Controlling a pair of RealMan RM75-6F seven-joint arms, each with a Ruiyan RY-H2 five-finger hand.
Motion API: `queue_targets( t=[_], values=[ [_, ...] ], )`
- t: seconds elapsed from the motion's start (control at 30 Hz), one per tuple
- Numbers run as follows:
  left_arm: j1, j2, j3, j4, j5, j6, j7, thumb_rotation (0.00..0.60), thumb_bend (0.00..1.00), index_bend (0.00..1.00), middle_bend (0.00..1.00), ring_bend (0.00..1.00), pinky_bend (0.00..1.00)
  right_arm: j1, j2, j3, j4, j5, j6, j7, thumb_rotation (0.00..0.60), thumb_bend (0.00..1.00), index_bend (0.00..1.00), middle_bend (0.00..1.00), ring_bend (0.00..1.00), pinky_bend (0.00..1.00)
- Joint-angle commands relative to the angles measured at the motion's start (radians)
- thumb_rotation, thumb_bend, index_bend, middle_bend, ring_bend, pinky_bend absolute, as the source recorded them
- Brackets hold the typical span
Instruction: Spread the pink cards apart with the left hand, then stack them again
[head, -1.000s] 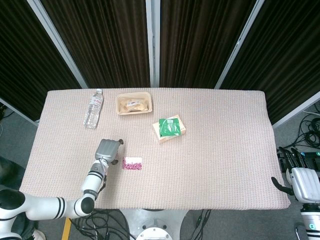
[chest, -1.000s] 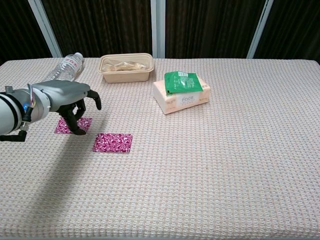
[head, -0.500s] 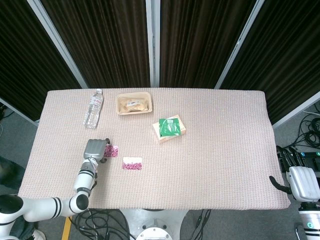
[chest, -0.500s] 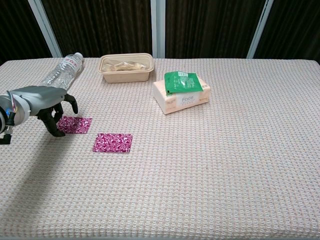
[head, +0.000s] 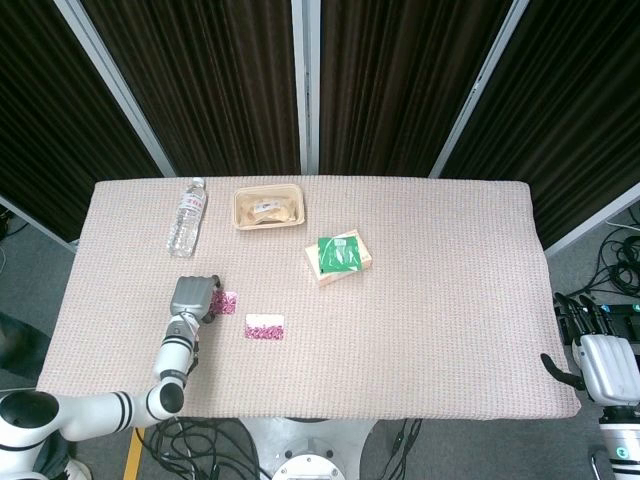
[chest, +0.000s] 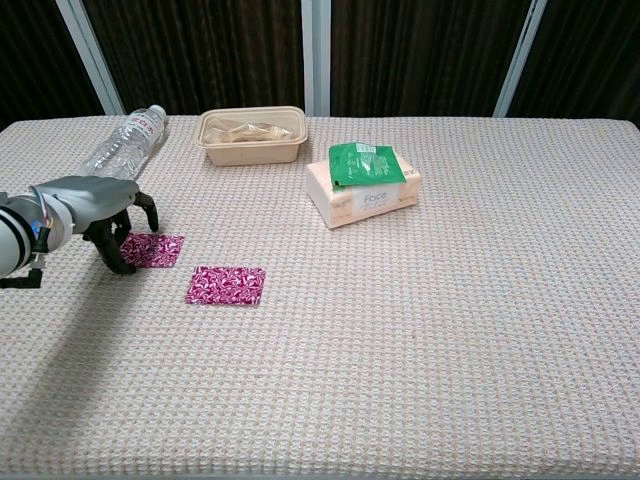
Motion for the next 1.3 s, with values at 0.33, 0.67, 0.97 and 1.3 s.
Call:
queue_targets(
  t=[0.33, 0.67, 0.97, 1.3],
  values=[
    [0.008, -0.006, -0.012, 0.009, 0.009, -0.013, 0.007, 0.600, 0.26, 0.40, 0.85, 0.85, 0.91, 0.001, 0.000, 0.000, -0.002, 0.003, -0.005, -0.002, 0.592, 0.16, 0.01, 0.12, 0.00, 0.10],
    [0.013, -0.002, -0.022, -0.005, 0.027, -0.001, 0.011, 0.600, 0.26, 0.45, 0.85, 0.85, 0.91, -0.002, 0.003, -0.001, -0.005, 0.004, -0.002, 0.001, 0.587, 0.16, 0.01, 0.12, 0.00, 0.10],
    [0.017, 0.051, -0.057, -0.123, 0.029, 0.023, 0.000, 0.600, 0.26, 0.45, 0.85, 0.85, 0.91, 0.000, 0.001, -0.001, 0.000, 0.007, -0.007, 0.005, 0.579, 0.16, 0.01, 0.12, 0.00, 0.10],
    [-0.027, 0.046, -0.071, -0.244, -0.037, 0.064, 0.075, 0.600, 0.26, 0.45, 0.85, 0.85, 0.91, 0.000, -0.002, -0.002, 0.011, 0.010, -0.012, 0.015, 0.577, 0.16, 0.00, 0.12, 0.00, 0.10]
  ],
)
